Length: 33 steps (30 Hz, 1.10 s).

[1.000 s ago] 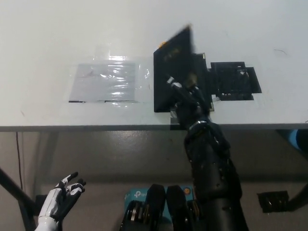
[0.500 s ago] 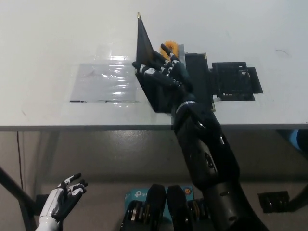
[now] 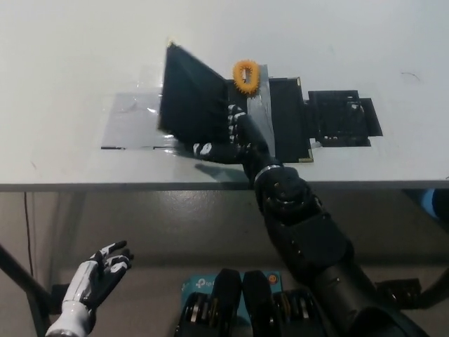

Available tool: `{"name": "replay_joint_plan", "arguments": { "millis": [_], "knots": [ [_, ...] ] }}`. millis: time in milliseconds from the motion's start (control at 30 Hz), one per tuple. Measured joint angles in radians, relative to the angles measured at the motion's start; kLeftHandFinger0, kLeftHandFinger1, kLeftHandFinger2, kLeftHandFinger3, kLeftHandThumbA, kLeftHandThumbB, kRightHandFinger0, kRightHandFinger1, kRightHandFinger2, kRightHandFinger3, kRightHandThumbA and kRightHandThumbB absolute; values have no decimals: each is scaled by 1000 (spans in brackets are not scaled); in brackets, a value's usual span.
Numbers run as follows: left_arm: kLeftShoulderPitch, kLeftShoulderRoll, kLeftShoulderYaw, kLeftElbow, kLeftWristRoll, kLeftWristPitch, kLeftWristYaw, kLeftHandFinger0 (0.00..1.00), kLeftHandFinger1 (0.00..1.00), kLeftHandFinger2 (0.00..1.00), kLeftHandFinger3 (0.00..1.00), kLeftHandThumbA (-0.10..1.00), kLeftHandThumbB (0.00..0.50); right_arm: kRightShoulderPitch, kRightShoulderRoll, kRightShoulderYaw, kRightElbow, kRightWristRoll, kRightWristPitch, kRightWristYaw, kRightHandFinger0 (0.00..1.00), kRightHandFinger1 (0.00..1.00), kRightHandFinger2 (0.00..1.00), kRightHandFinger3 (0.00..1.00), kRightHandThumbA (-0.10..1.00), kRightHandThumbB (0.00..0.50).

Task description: The robot uses its right hand to push the cover of the diary kept in the middle of the desk towards the left to open it

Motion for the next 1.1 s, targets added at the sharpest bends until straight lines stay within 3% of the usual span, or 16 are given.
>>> {"name": "replay_joint_plan", "arguments": {
  "millis": [167,267,333,367,433,533,567,700,733,767,833,867,933,967,1100],
  "knots": [
    [1,0,-22,0,1,2,-6,1000,729,711,743,563,267,-29,-7,83,89,-90,-53,0,868,857,877,957,1000,262],
    [1,0,-33,0,2,5,-7,1000,727,704,744,582,276,-47,-2,102,142,-132,-79,0,865,884,900,925,1000,312],
    [0,0,-37,0,3,7,-8,1000,728,704,740,582,273,-61,3,111,166,-157,-91,0,916,904,911,854,1000,291],
    [0,0,-39,0,3,7,-8,1000,732,709,743,586,278,-68,5,118,178,-167,-95,0,916,886,883,765,1000,289],
    [0,0,-41,0,3,8,-9,1000,728,703,738,591,286,-80,8,134,198,-192,-112,0,923,885,875,753,1000,281],
    [0,0,-43,-1,4,8,-12,1000,731,703,741,587,279,-84,16,149,212,-218,-128,2,924,881,867,768,1000,262],
    [0,0,-43,-1,4,8,-13,1000,726,702,745,587,289,-83,19,155,215,-230,-134,3,912,885,889,862,1000,258],
    [1,1,-42,-1,4,8,-17,1000,740,730,797,583,288,-80,19,156,217,-259,-134,9,905,897,932,960,1000,246],
    [1,1,-41,-1,4,8,-17,1000,731,722,799,578,288,-79,18,150,216,-262,-134,11,903,901,935,975,1000,247],
    [1,1,-41,-1,4,8,-17,1000,729,722,797,553,281,-79,16,143,215,-264,-133,15,905,932,957,930,1000,251],
    [1,1,-37,-1,3,8,-17,1000,730,720,787,535,242,-77,8,119,191,-264,-126,25,889,910,934,959,1000,268],
    [2,1,-36,-1,3,8,-17,1000,728,713,787,539,249,-74,4,105,174,-262,-119,31,882,907,922,968,1000,300],
    [4,1,-33,-1,3,8,-17,1000,739,724,804,559,256,-66,-4,53,122,-248,-89,49,856,884,907,988,1000,297],
    [6,1,-31,-1,3,7,-17,1000,744,725,815,556,248,-64,-6,29,99,-239,-75,55,858,890,920,1000,1000,341],
    [15,0,-28,-1,2,7,-17,1000,788,755,864,543,205,-59,-9,-101,-43,-187,16,78,920,958,1000,1000,1000,265]
  ]
}}
